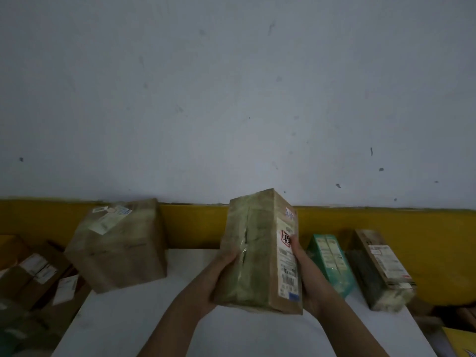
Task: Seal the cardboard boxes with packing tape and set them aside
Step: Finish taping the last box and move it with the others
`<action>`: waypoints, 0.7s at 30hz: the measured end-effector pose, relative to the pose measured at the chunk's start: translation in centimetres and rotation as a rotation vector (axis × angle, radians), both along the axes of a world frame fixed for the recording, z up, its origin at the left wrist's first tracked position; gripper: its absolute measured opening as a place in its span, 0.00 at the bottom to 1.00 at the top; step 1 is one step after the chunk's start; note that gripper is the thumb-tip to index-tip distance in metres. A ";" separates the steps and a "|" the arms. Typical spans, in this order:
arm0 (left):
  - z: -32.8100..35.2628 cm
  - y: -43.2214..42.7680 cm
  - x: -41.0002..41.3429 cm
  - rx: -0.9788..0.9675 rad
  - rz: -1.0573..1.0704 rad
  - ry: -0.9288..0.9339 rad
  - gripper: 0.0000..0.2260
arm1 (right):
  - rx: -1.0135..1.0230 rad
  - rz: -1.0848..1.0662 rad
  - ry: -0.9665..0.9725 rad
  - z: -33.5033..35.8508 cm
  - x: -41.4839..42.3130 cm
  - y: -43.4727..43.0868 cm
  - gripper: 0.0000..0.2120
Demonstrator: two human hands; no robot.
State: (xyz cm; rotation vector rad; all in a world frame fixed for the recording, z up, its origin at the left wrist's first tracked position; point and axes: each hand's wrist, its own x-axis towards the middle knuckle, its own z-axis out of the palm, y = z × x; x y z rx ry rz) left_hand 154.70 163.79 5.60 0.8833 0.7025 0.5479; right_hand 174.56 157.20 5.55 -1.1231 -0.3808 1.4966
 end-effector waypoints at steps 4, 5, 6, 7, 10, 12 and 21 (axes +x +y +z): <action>-0.5 -0.3 0.3 -0.097 0.066 -0.113 0.20 | 0.004 -0.017 -0.610 0.0 -1.7 0.7 0.30; -0.7 -0.4 0.4 -0.072 0.100 -0.119 0.22 | 0.056 0.013 -0.717 0.1 -1.9 0.8 0.32; -1.0 -0.4 0.5 -0.044 0.133 -0.130 0.24 | 0.099 0.042 -0.733 0.4 -2.1 0.7 0.34; -1.1 -0.4 0.6 -0.018 0.155 -0.141 0.27 | 0.126 0.079 -0.675 0.4 -2.2 0.8 0.35; -1.2 -0.1 0.6 0.071 0.188 -0.166 0.29 | 0.172 0.169 -0.463 1.3 -2.2 0.4 0.31; -1.2 0.1 0.5 0.142 0.177 -0.173 0.29 | 0.215 0.228 -0.464 2.1 -1.7 0.0 0.31; 0.4 -1.0 1.2 0.146 0.149 -0.200 0.33 | 0.346 0.174 -0.700 3.7 -1.3 -0.9 0.32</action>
